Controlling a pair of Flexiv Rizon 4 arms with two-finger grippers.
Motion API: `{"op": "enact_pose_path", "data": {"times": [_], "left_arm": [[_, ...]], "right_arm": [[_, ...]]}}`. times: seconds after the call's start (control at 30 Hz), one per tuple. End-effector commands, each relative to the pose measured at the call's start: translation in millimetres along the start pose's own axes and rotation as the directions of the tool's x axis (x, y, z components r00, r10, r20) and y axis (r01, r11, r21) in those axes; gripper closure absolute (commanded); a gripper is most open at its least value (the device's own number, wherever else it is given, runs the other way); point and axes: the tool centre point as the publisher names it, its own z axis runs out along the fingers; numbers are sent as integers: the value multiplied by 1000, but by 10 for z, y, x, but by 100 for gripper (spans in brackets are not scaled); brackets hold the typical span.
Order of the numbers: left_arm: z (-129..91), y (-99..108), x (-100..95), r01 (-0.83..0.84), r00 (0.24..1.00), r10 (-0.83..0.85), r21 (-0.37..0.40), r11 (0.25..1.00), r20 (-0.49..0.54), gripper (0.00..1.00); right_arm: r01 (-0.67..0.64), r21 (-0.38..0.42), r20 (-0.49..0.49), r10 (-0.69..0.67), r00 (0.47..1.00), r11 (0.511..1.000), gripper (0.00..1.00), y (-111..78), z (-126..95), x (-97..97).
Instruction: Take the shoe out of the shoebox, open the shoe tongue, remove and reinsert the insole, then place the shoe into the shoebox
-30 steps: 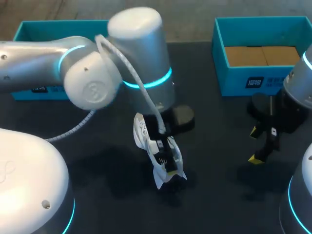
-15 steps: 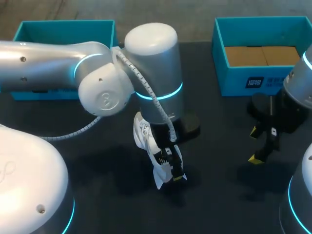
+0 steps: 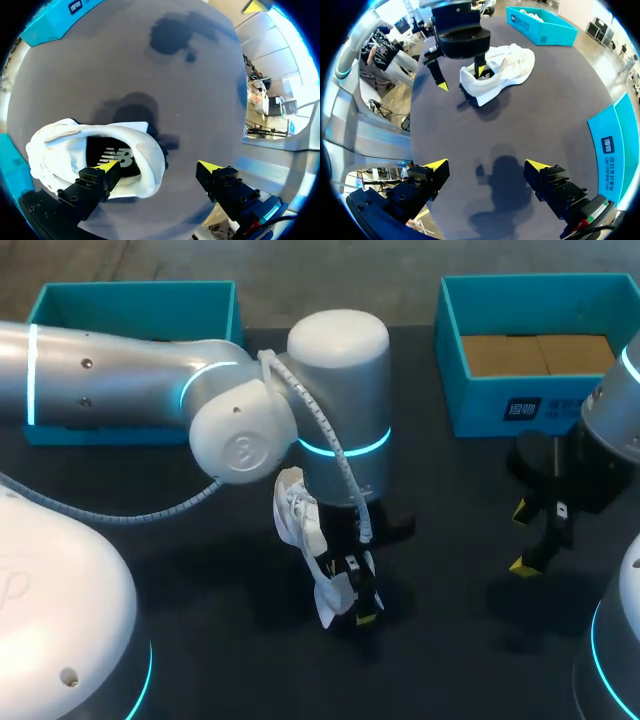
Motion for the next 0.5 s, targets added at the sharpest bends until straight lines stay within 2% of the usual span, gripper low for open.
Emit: {"op": "enact_pose_path", "data": {"times": [0.03, 0.23, 0.5], "left_arm": [[154, -23, 13, 12, 1000, -12, 3, 1000, 10, 0], [275, -26, 35, 19, 999, -19, 9, 1000, 43, 0], [327, -46, 71, 29, 994, -32, 32, 999, 103, 0]], "right_arm": [[-1, 0, 3, 1, 1000, 1000, 0, -7, 7, 13], [-1, 0, 3, 1, 1000, 1000, 0, -7, 7, 13], [-1, 0, 3, 1, 1000, 1000, 0, -7, 7, 13]]}}
